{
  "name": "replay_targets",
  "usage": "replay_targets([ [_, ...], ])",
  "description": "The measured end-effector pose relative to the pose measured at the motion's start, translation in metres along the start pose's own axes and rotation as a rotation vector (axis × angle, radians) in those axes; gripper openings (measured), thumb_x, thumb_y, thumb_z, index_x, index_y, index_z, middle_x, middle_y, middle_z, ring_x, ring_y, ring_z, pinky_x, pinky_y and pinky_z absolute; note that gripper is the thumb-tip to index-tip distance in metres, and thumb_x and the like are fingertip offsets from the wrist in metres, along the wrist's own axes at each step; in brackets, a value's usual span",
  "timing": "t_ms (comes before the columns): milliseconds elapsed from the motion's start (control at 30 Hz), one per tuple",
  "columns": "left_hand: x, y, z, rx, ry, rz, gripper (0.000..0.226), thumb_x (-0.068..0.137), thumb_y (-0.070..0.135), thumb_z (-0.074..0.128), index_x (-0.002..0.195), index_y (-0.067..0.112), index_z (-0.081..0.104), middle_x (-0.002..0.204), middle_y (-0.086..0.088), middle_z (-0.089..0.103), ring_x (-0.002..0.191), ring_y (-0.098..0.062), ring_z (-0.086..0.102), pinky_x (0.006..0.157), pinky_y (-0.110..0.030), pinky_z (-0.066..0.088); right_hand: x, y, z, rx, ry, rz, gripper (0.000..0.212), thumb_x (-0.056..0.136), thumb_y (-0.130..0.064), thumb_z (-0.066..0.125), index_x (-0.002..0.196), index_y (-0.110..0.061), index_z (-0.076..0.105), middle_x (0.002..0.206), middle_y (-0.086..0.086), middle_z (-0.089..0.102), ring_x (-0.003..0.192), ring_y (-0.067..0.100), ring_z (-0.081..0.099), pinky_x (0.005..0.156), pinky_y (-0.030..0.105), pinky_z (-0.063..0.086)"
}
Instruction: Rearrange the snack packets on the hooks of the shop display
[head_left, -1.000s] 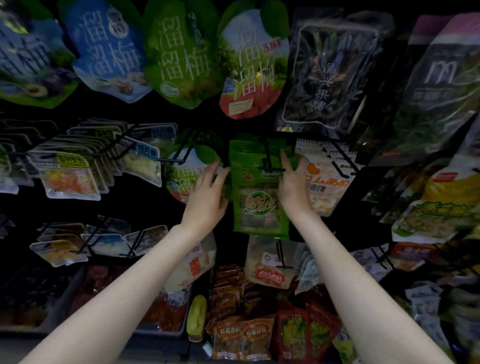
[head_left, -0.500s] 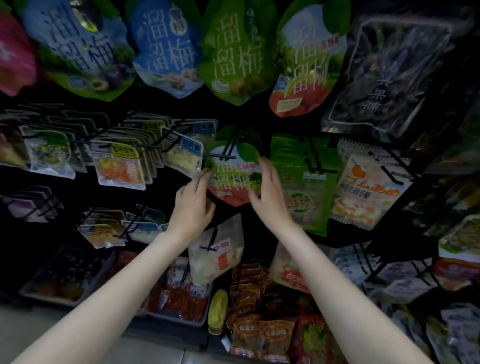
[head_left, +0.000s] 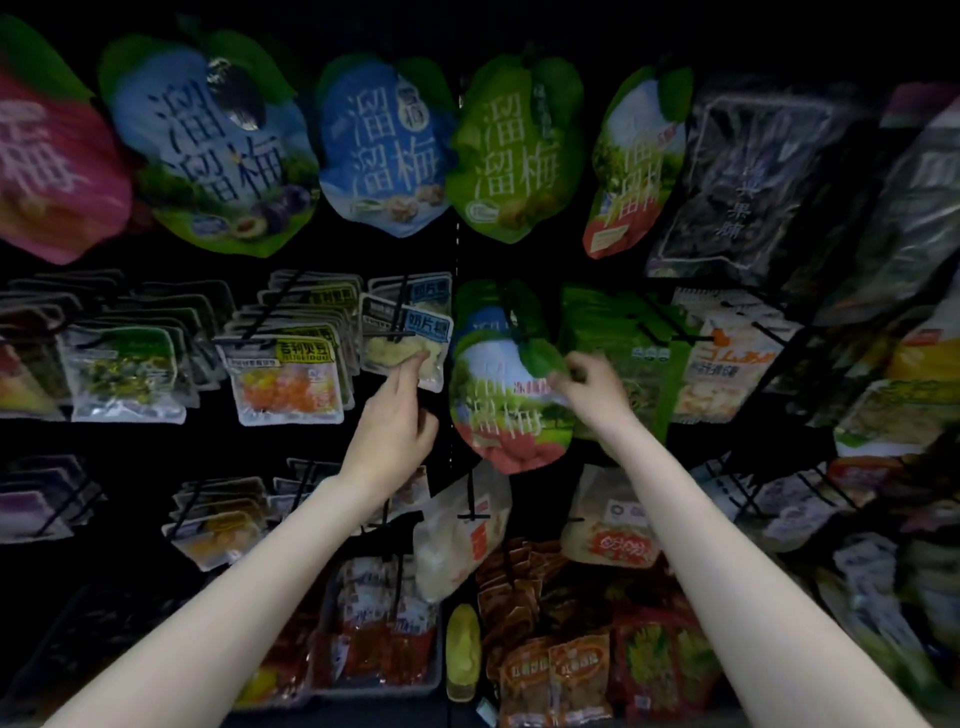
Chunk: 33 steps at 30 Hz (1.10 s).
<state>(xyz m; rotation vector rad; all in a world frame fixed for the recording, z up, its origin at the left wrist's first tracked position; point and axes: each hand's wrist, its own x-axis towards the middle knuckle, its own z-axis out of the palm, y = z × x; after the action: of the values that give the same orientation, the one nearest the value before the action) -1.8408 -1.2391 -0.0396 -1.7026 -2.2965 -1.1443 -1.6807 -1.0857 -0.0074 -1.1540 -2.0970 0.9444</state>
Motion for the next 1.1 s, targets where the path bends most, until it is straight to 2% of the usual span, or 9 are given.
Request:
replay_targets([
  [133, 0.002, 0.015, -0.01, -0.124, -0.013, 0.062, 0.058, 0.094, 0.014, 0.049, 0.145, 0.013, 0.022, 0.148, -0.003, 0.031, 0.133, -0.016, 0.033, 0.097, -0.012, 0.023, -0.041, -0.017, -0.03, -0.041, 0.046, -0.15, 0.003, 0.09, -0.013, 0.06, 0.09, -0.012, 0.062, 0.081, -0.002, 0.054, 0.077, 0.013, 0.051, 0.068, 0.025, 0.031],
  [200, 0.005, 0.027, -0.013, -0.227, -0.021, 0.1, 0.056, 0.094, 0.018, 0.05, 0.144, 0.014, 0.025, 0.145, -0.002, 0.035, 0.127, -0.01, 0.038, 0.09, -0.008, 0.024, -0.055, -0.029, -0.044, -0.132, 0.082, -0.252, 0.014, 0.088, -0.012, 0.062, 0.075, -0.014, 0.059, 0.064, -0.005, 0.049, 0.062, 0.008, 0.042, 0.059, 0.026, 0.027],
  [300, 0.012, 0.047, -0.02, -0.432, -0.048, 0.134, 0.053, 0.093, 0.022, 0.053, 0.141, 0.022, 0.028, 0.135, 0.002, 0.042, 0.114, -0.012, 0.049, 0.08, -0.016, 0.039, -0.062, -0.04, -0.063, -0.038, 0.247, -0.288, 0.016, 0.086, -0.014, 0.065, 0.091, 0.001, 0.068, 0.077, 0.003, 0.056, 0.077, 0.014, 0.05, 0.065, 0.024, 0.036],
  [467, 0.027, 0.075, -0.051, -0.714, -0.131, 0.211, 0.06, 0.088, 0.026, 0.059, 0.13, 0.049, 0.023, 0.134, -0.002, 0.041, 0.121, -0.016, 0.048, 0.091, -0.034, 0.048, -0.064, -0.061, -0.085, 0.39, 0.419, -0.252, 0.019, 0.087, -0.02, 0.058, 0.073, -0.026, 0.067, 0.071, 0.009, 0.06, 0.068, 0.023, 0.053, 0.067, 0.034, 0.04],
  [600, 0.039, 0.083, -0.068, -0.629, -0.166, 0.269, 0.06, 0.083, 0.033, 0.062, 0.129, 0.053, 0.03, 0.138, 0.0, 0.044, 0.126, -0.015, 0.045, 0.105, -0.043, 0.039, -0.06, -0.074, -0.088, 0.427, 0.395, -0.305, 0.027, 0.092, -0.006, 0.054, 0.107, -0.028, 0.056, 0.106, 0.009, 0.066, 0.09, 0.018, 0.063, 0.077, 0.03, 0.051],
  [700, 0.054, 0.09, -0.072, -0.627, -0.191, 0.249, 0.064, 0.089, 0.018, 0.062, 0.14, 0.035, 0.027, 0.138, 0.016, 0.036, 0.123, 0.002, 0.035, 0.102, -0.022, 0.034, -0.056, -0.079, -0.097, 0.291, 0.353, -0.42, 0.039, 0.09, -0.016, 0.061, 0.121, -0.037, 0.052, 0.13, 0.002, 0.055, 0.12, 0.017, 0.051, 0.097, 0.03, 0.043],
  [867, 0.078, 0.117, -0.068, -0.464, -0.15, 0.327, 0.075, 0.091, 0.018, 0.059, 0.145, 0.039, 0.012, 0.15, 0.018, 0.02, 0.132, 0.008, 0.017, 0.104, -0.014, 0.019, -0.038, -0.081, -0.128, 0.185, 0.298, -0.44, 0.041, 0.084, -0.018, 0.068, 0.123, -0.02, 0.058, 0.131, 0.003, 0.054, 0.125, 0.014, 0.046, 0.105, 0.025, 0.036],
  [967, 0.097, 0.141, -0.056, -0.393, -0.103, 0.356, 0.08, 0.089, 0.013, 0.059, 0.141, 0.048, 0.01, 0.145, 0.017, 0.025, 0.125, 0.009, 0.025, 0.102, -0.017, 0.028, -0.021, -0.076, -0.152, 0.237, 0.296, -0.487, 0.045, 0.083, -0.011, 0.069, 0.123, -0.025, 0.054, 0.133, 0.002, 0.053, 0.127, 0.015, 0.046, 0.108, 0.032, 0.036],
  [1100, 0.123, 0.166, -0.039, -0.269, -0.038, 0.362, 0.079, 0.089, 0.015, 0.058, 0.14, 0.051, 0.01, 0.143, 0.001, 0.029, 0.093, 0.009, 0.041, 0.075, -0.001, 0.033, 0.007, -0.069, -0.178, 0.259, 0.288, -0.511, 0.047, 0.083, -0.007, 0.068, 0.123, -0.029, 0.055, 0.129, -0.006, 0.053, 0.126, 0.009, 0.044, 0.108, 0.035, 0.038],
])
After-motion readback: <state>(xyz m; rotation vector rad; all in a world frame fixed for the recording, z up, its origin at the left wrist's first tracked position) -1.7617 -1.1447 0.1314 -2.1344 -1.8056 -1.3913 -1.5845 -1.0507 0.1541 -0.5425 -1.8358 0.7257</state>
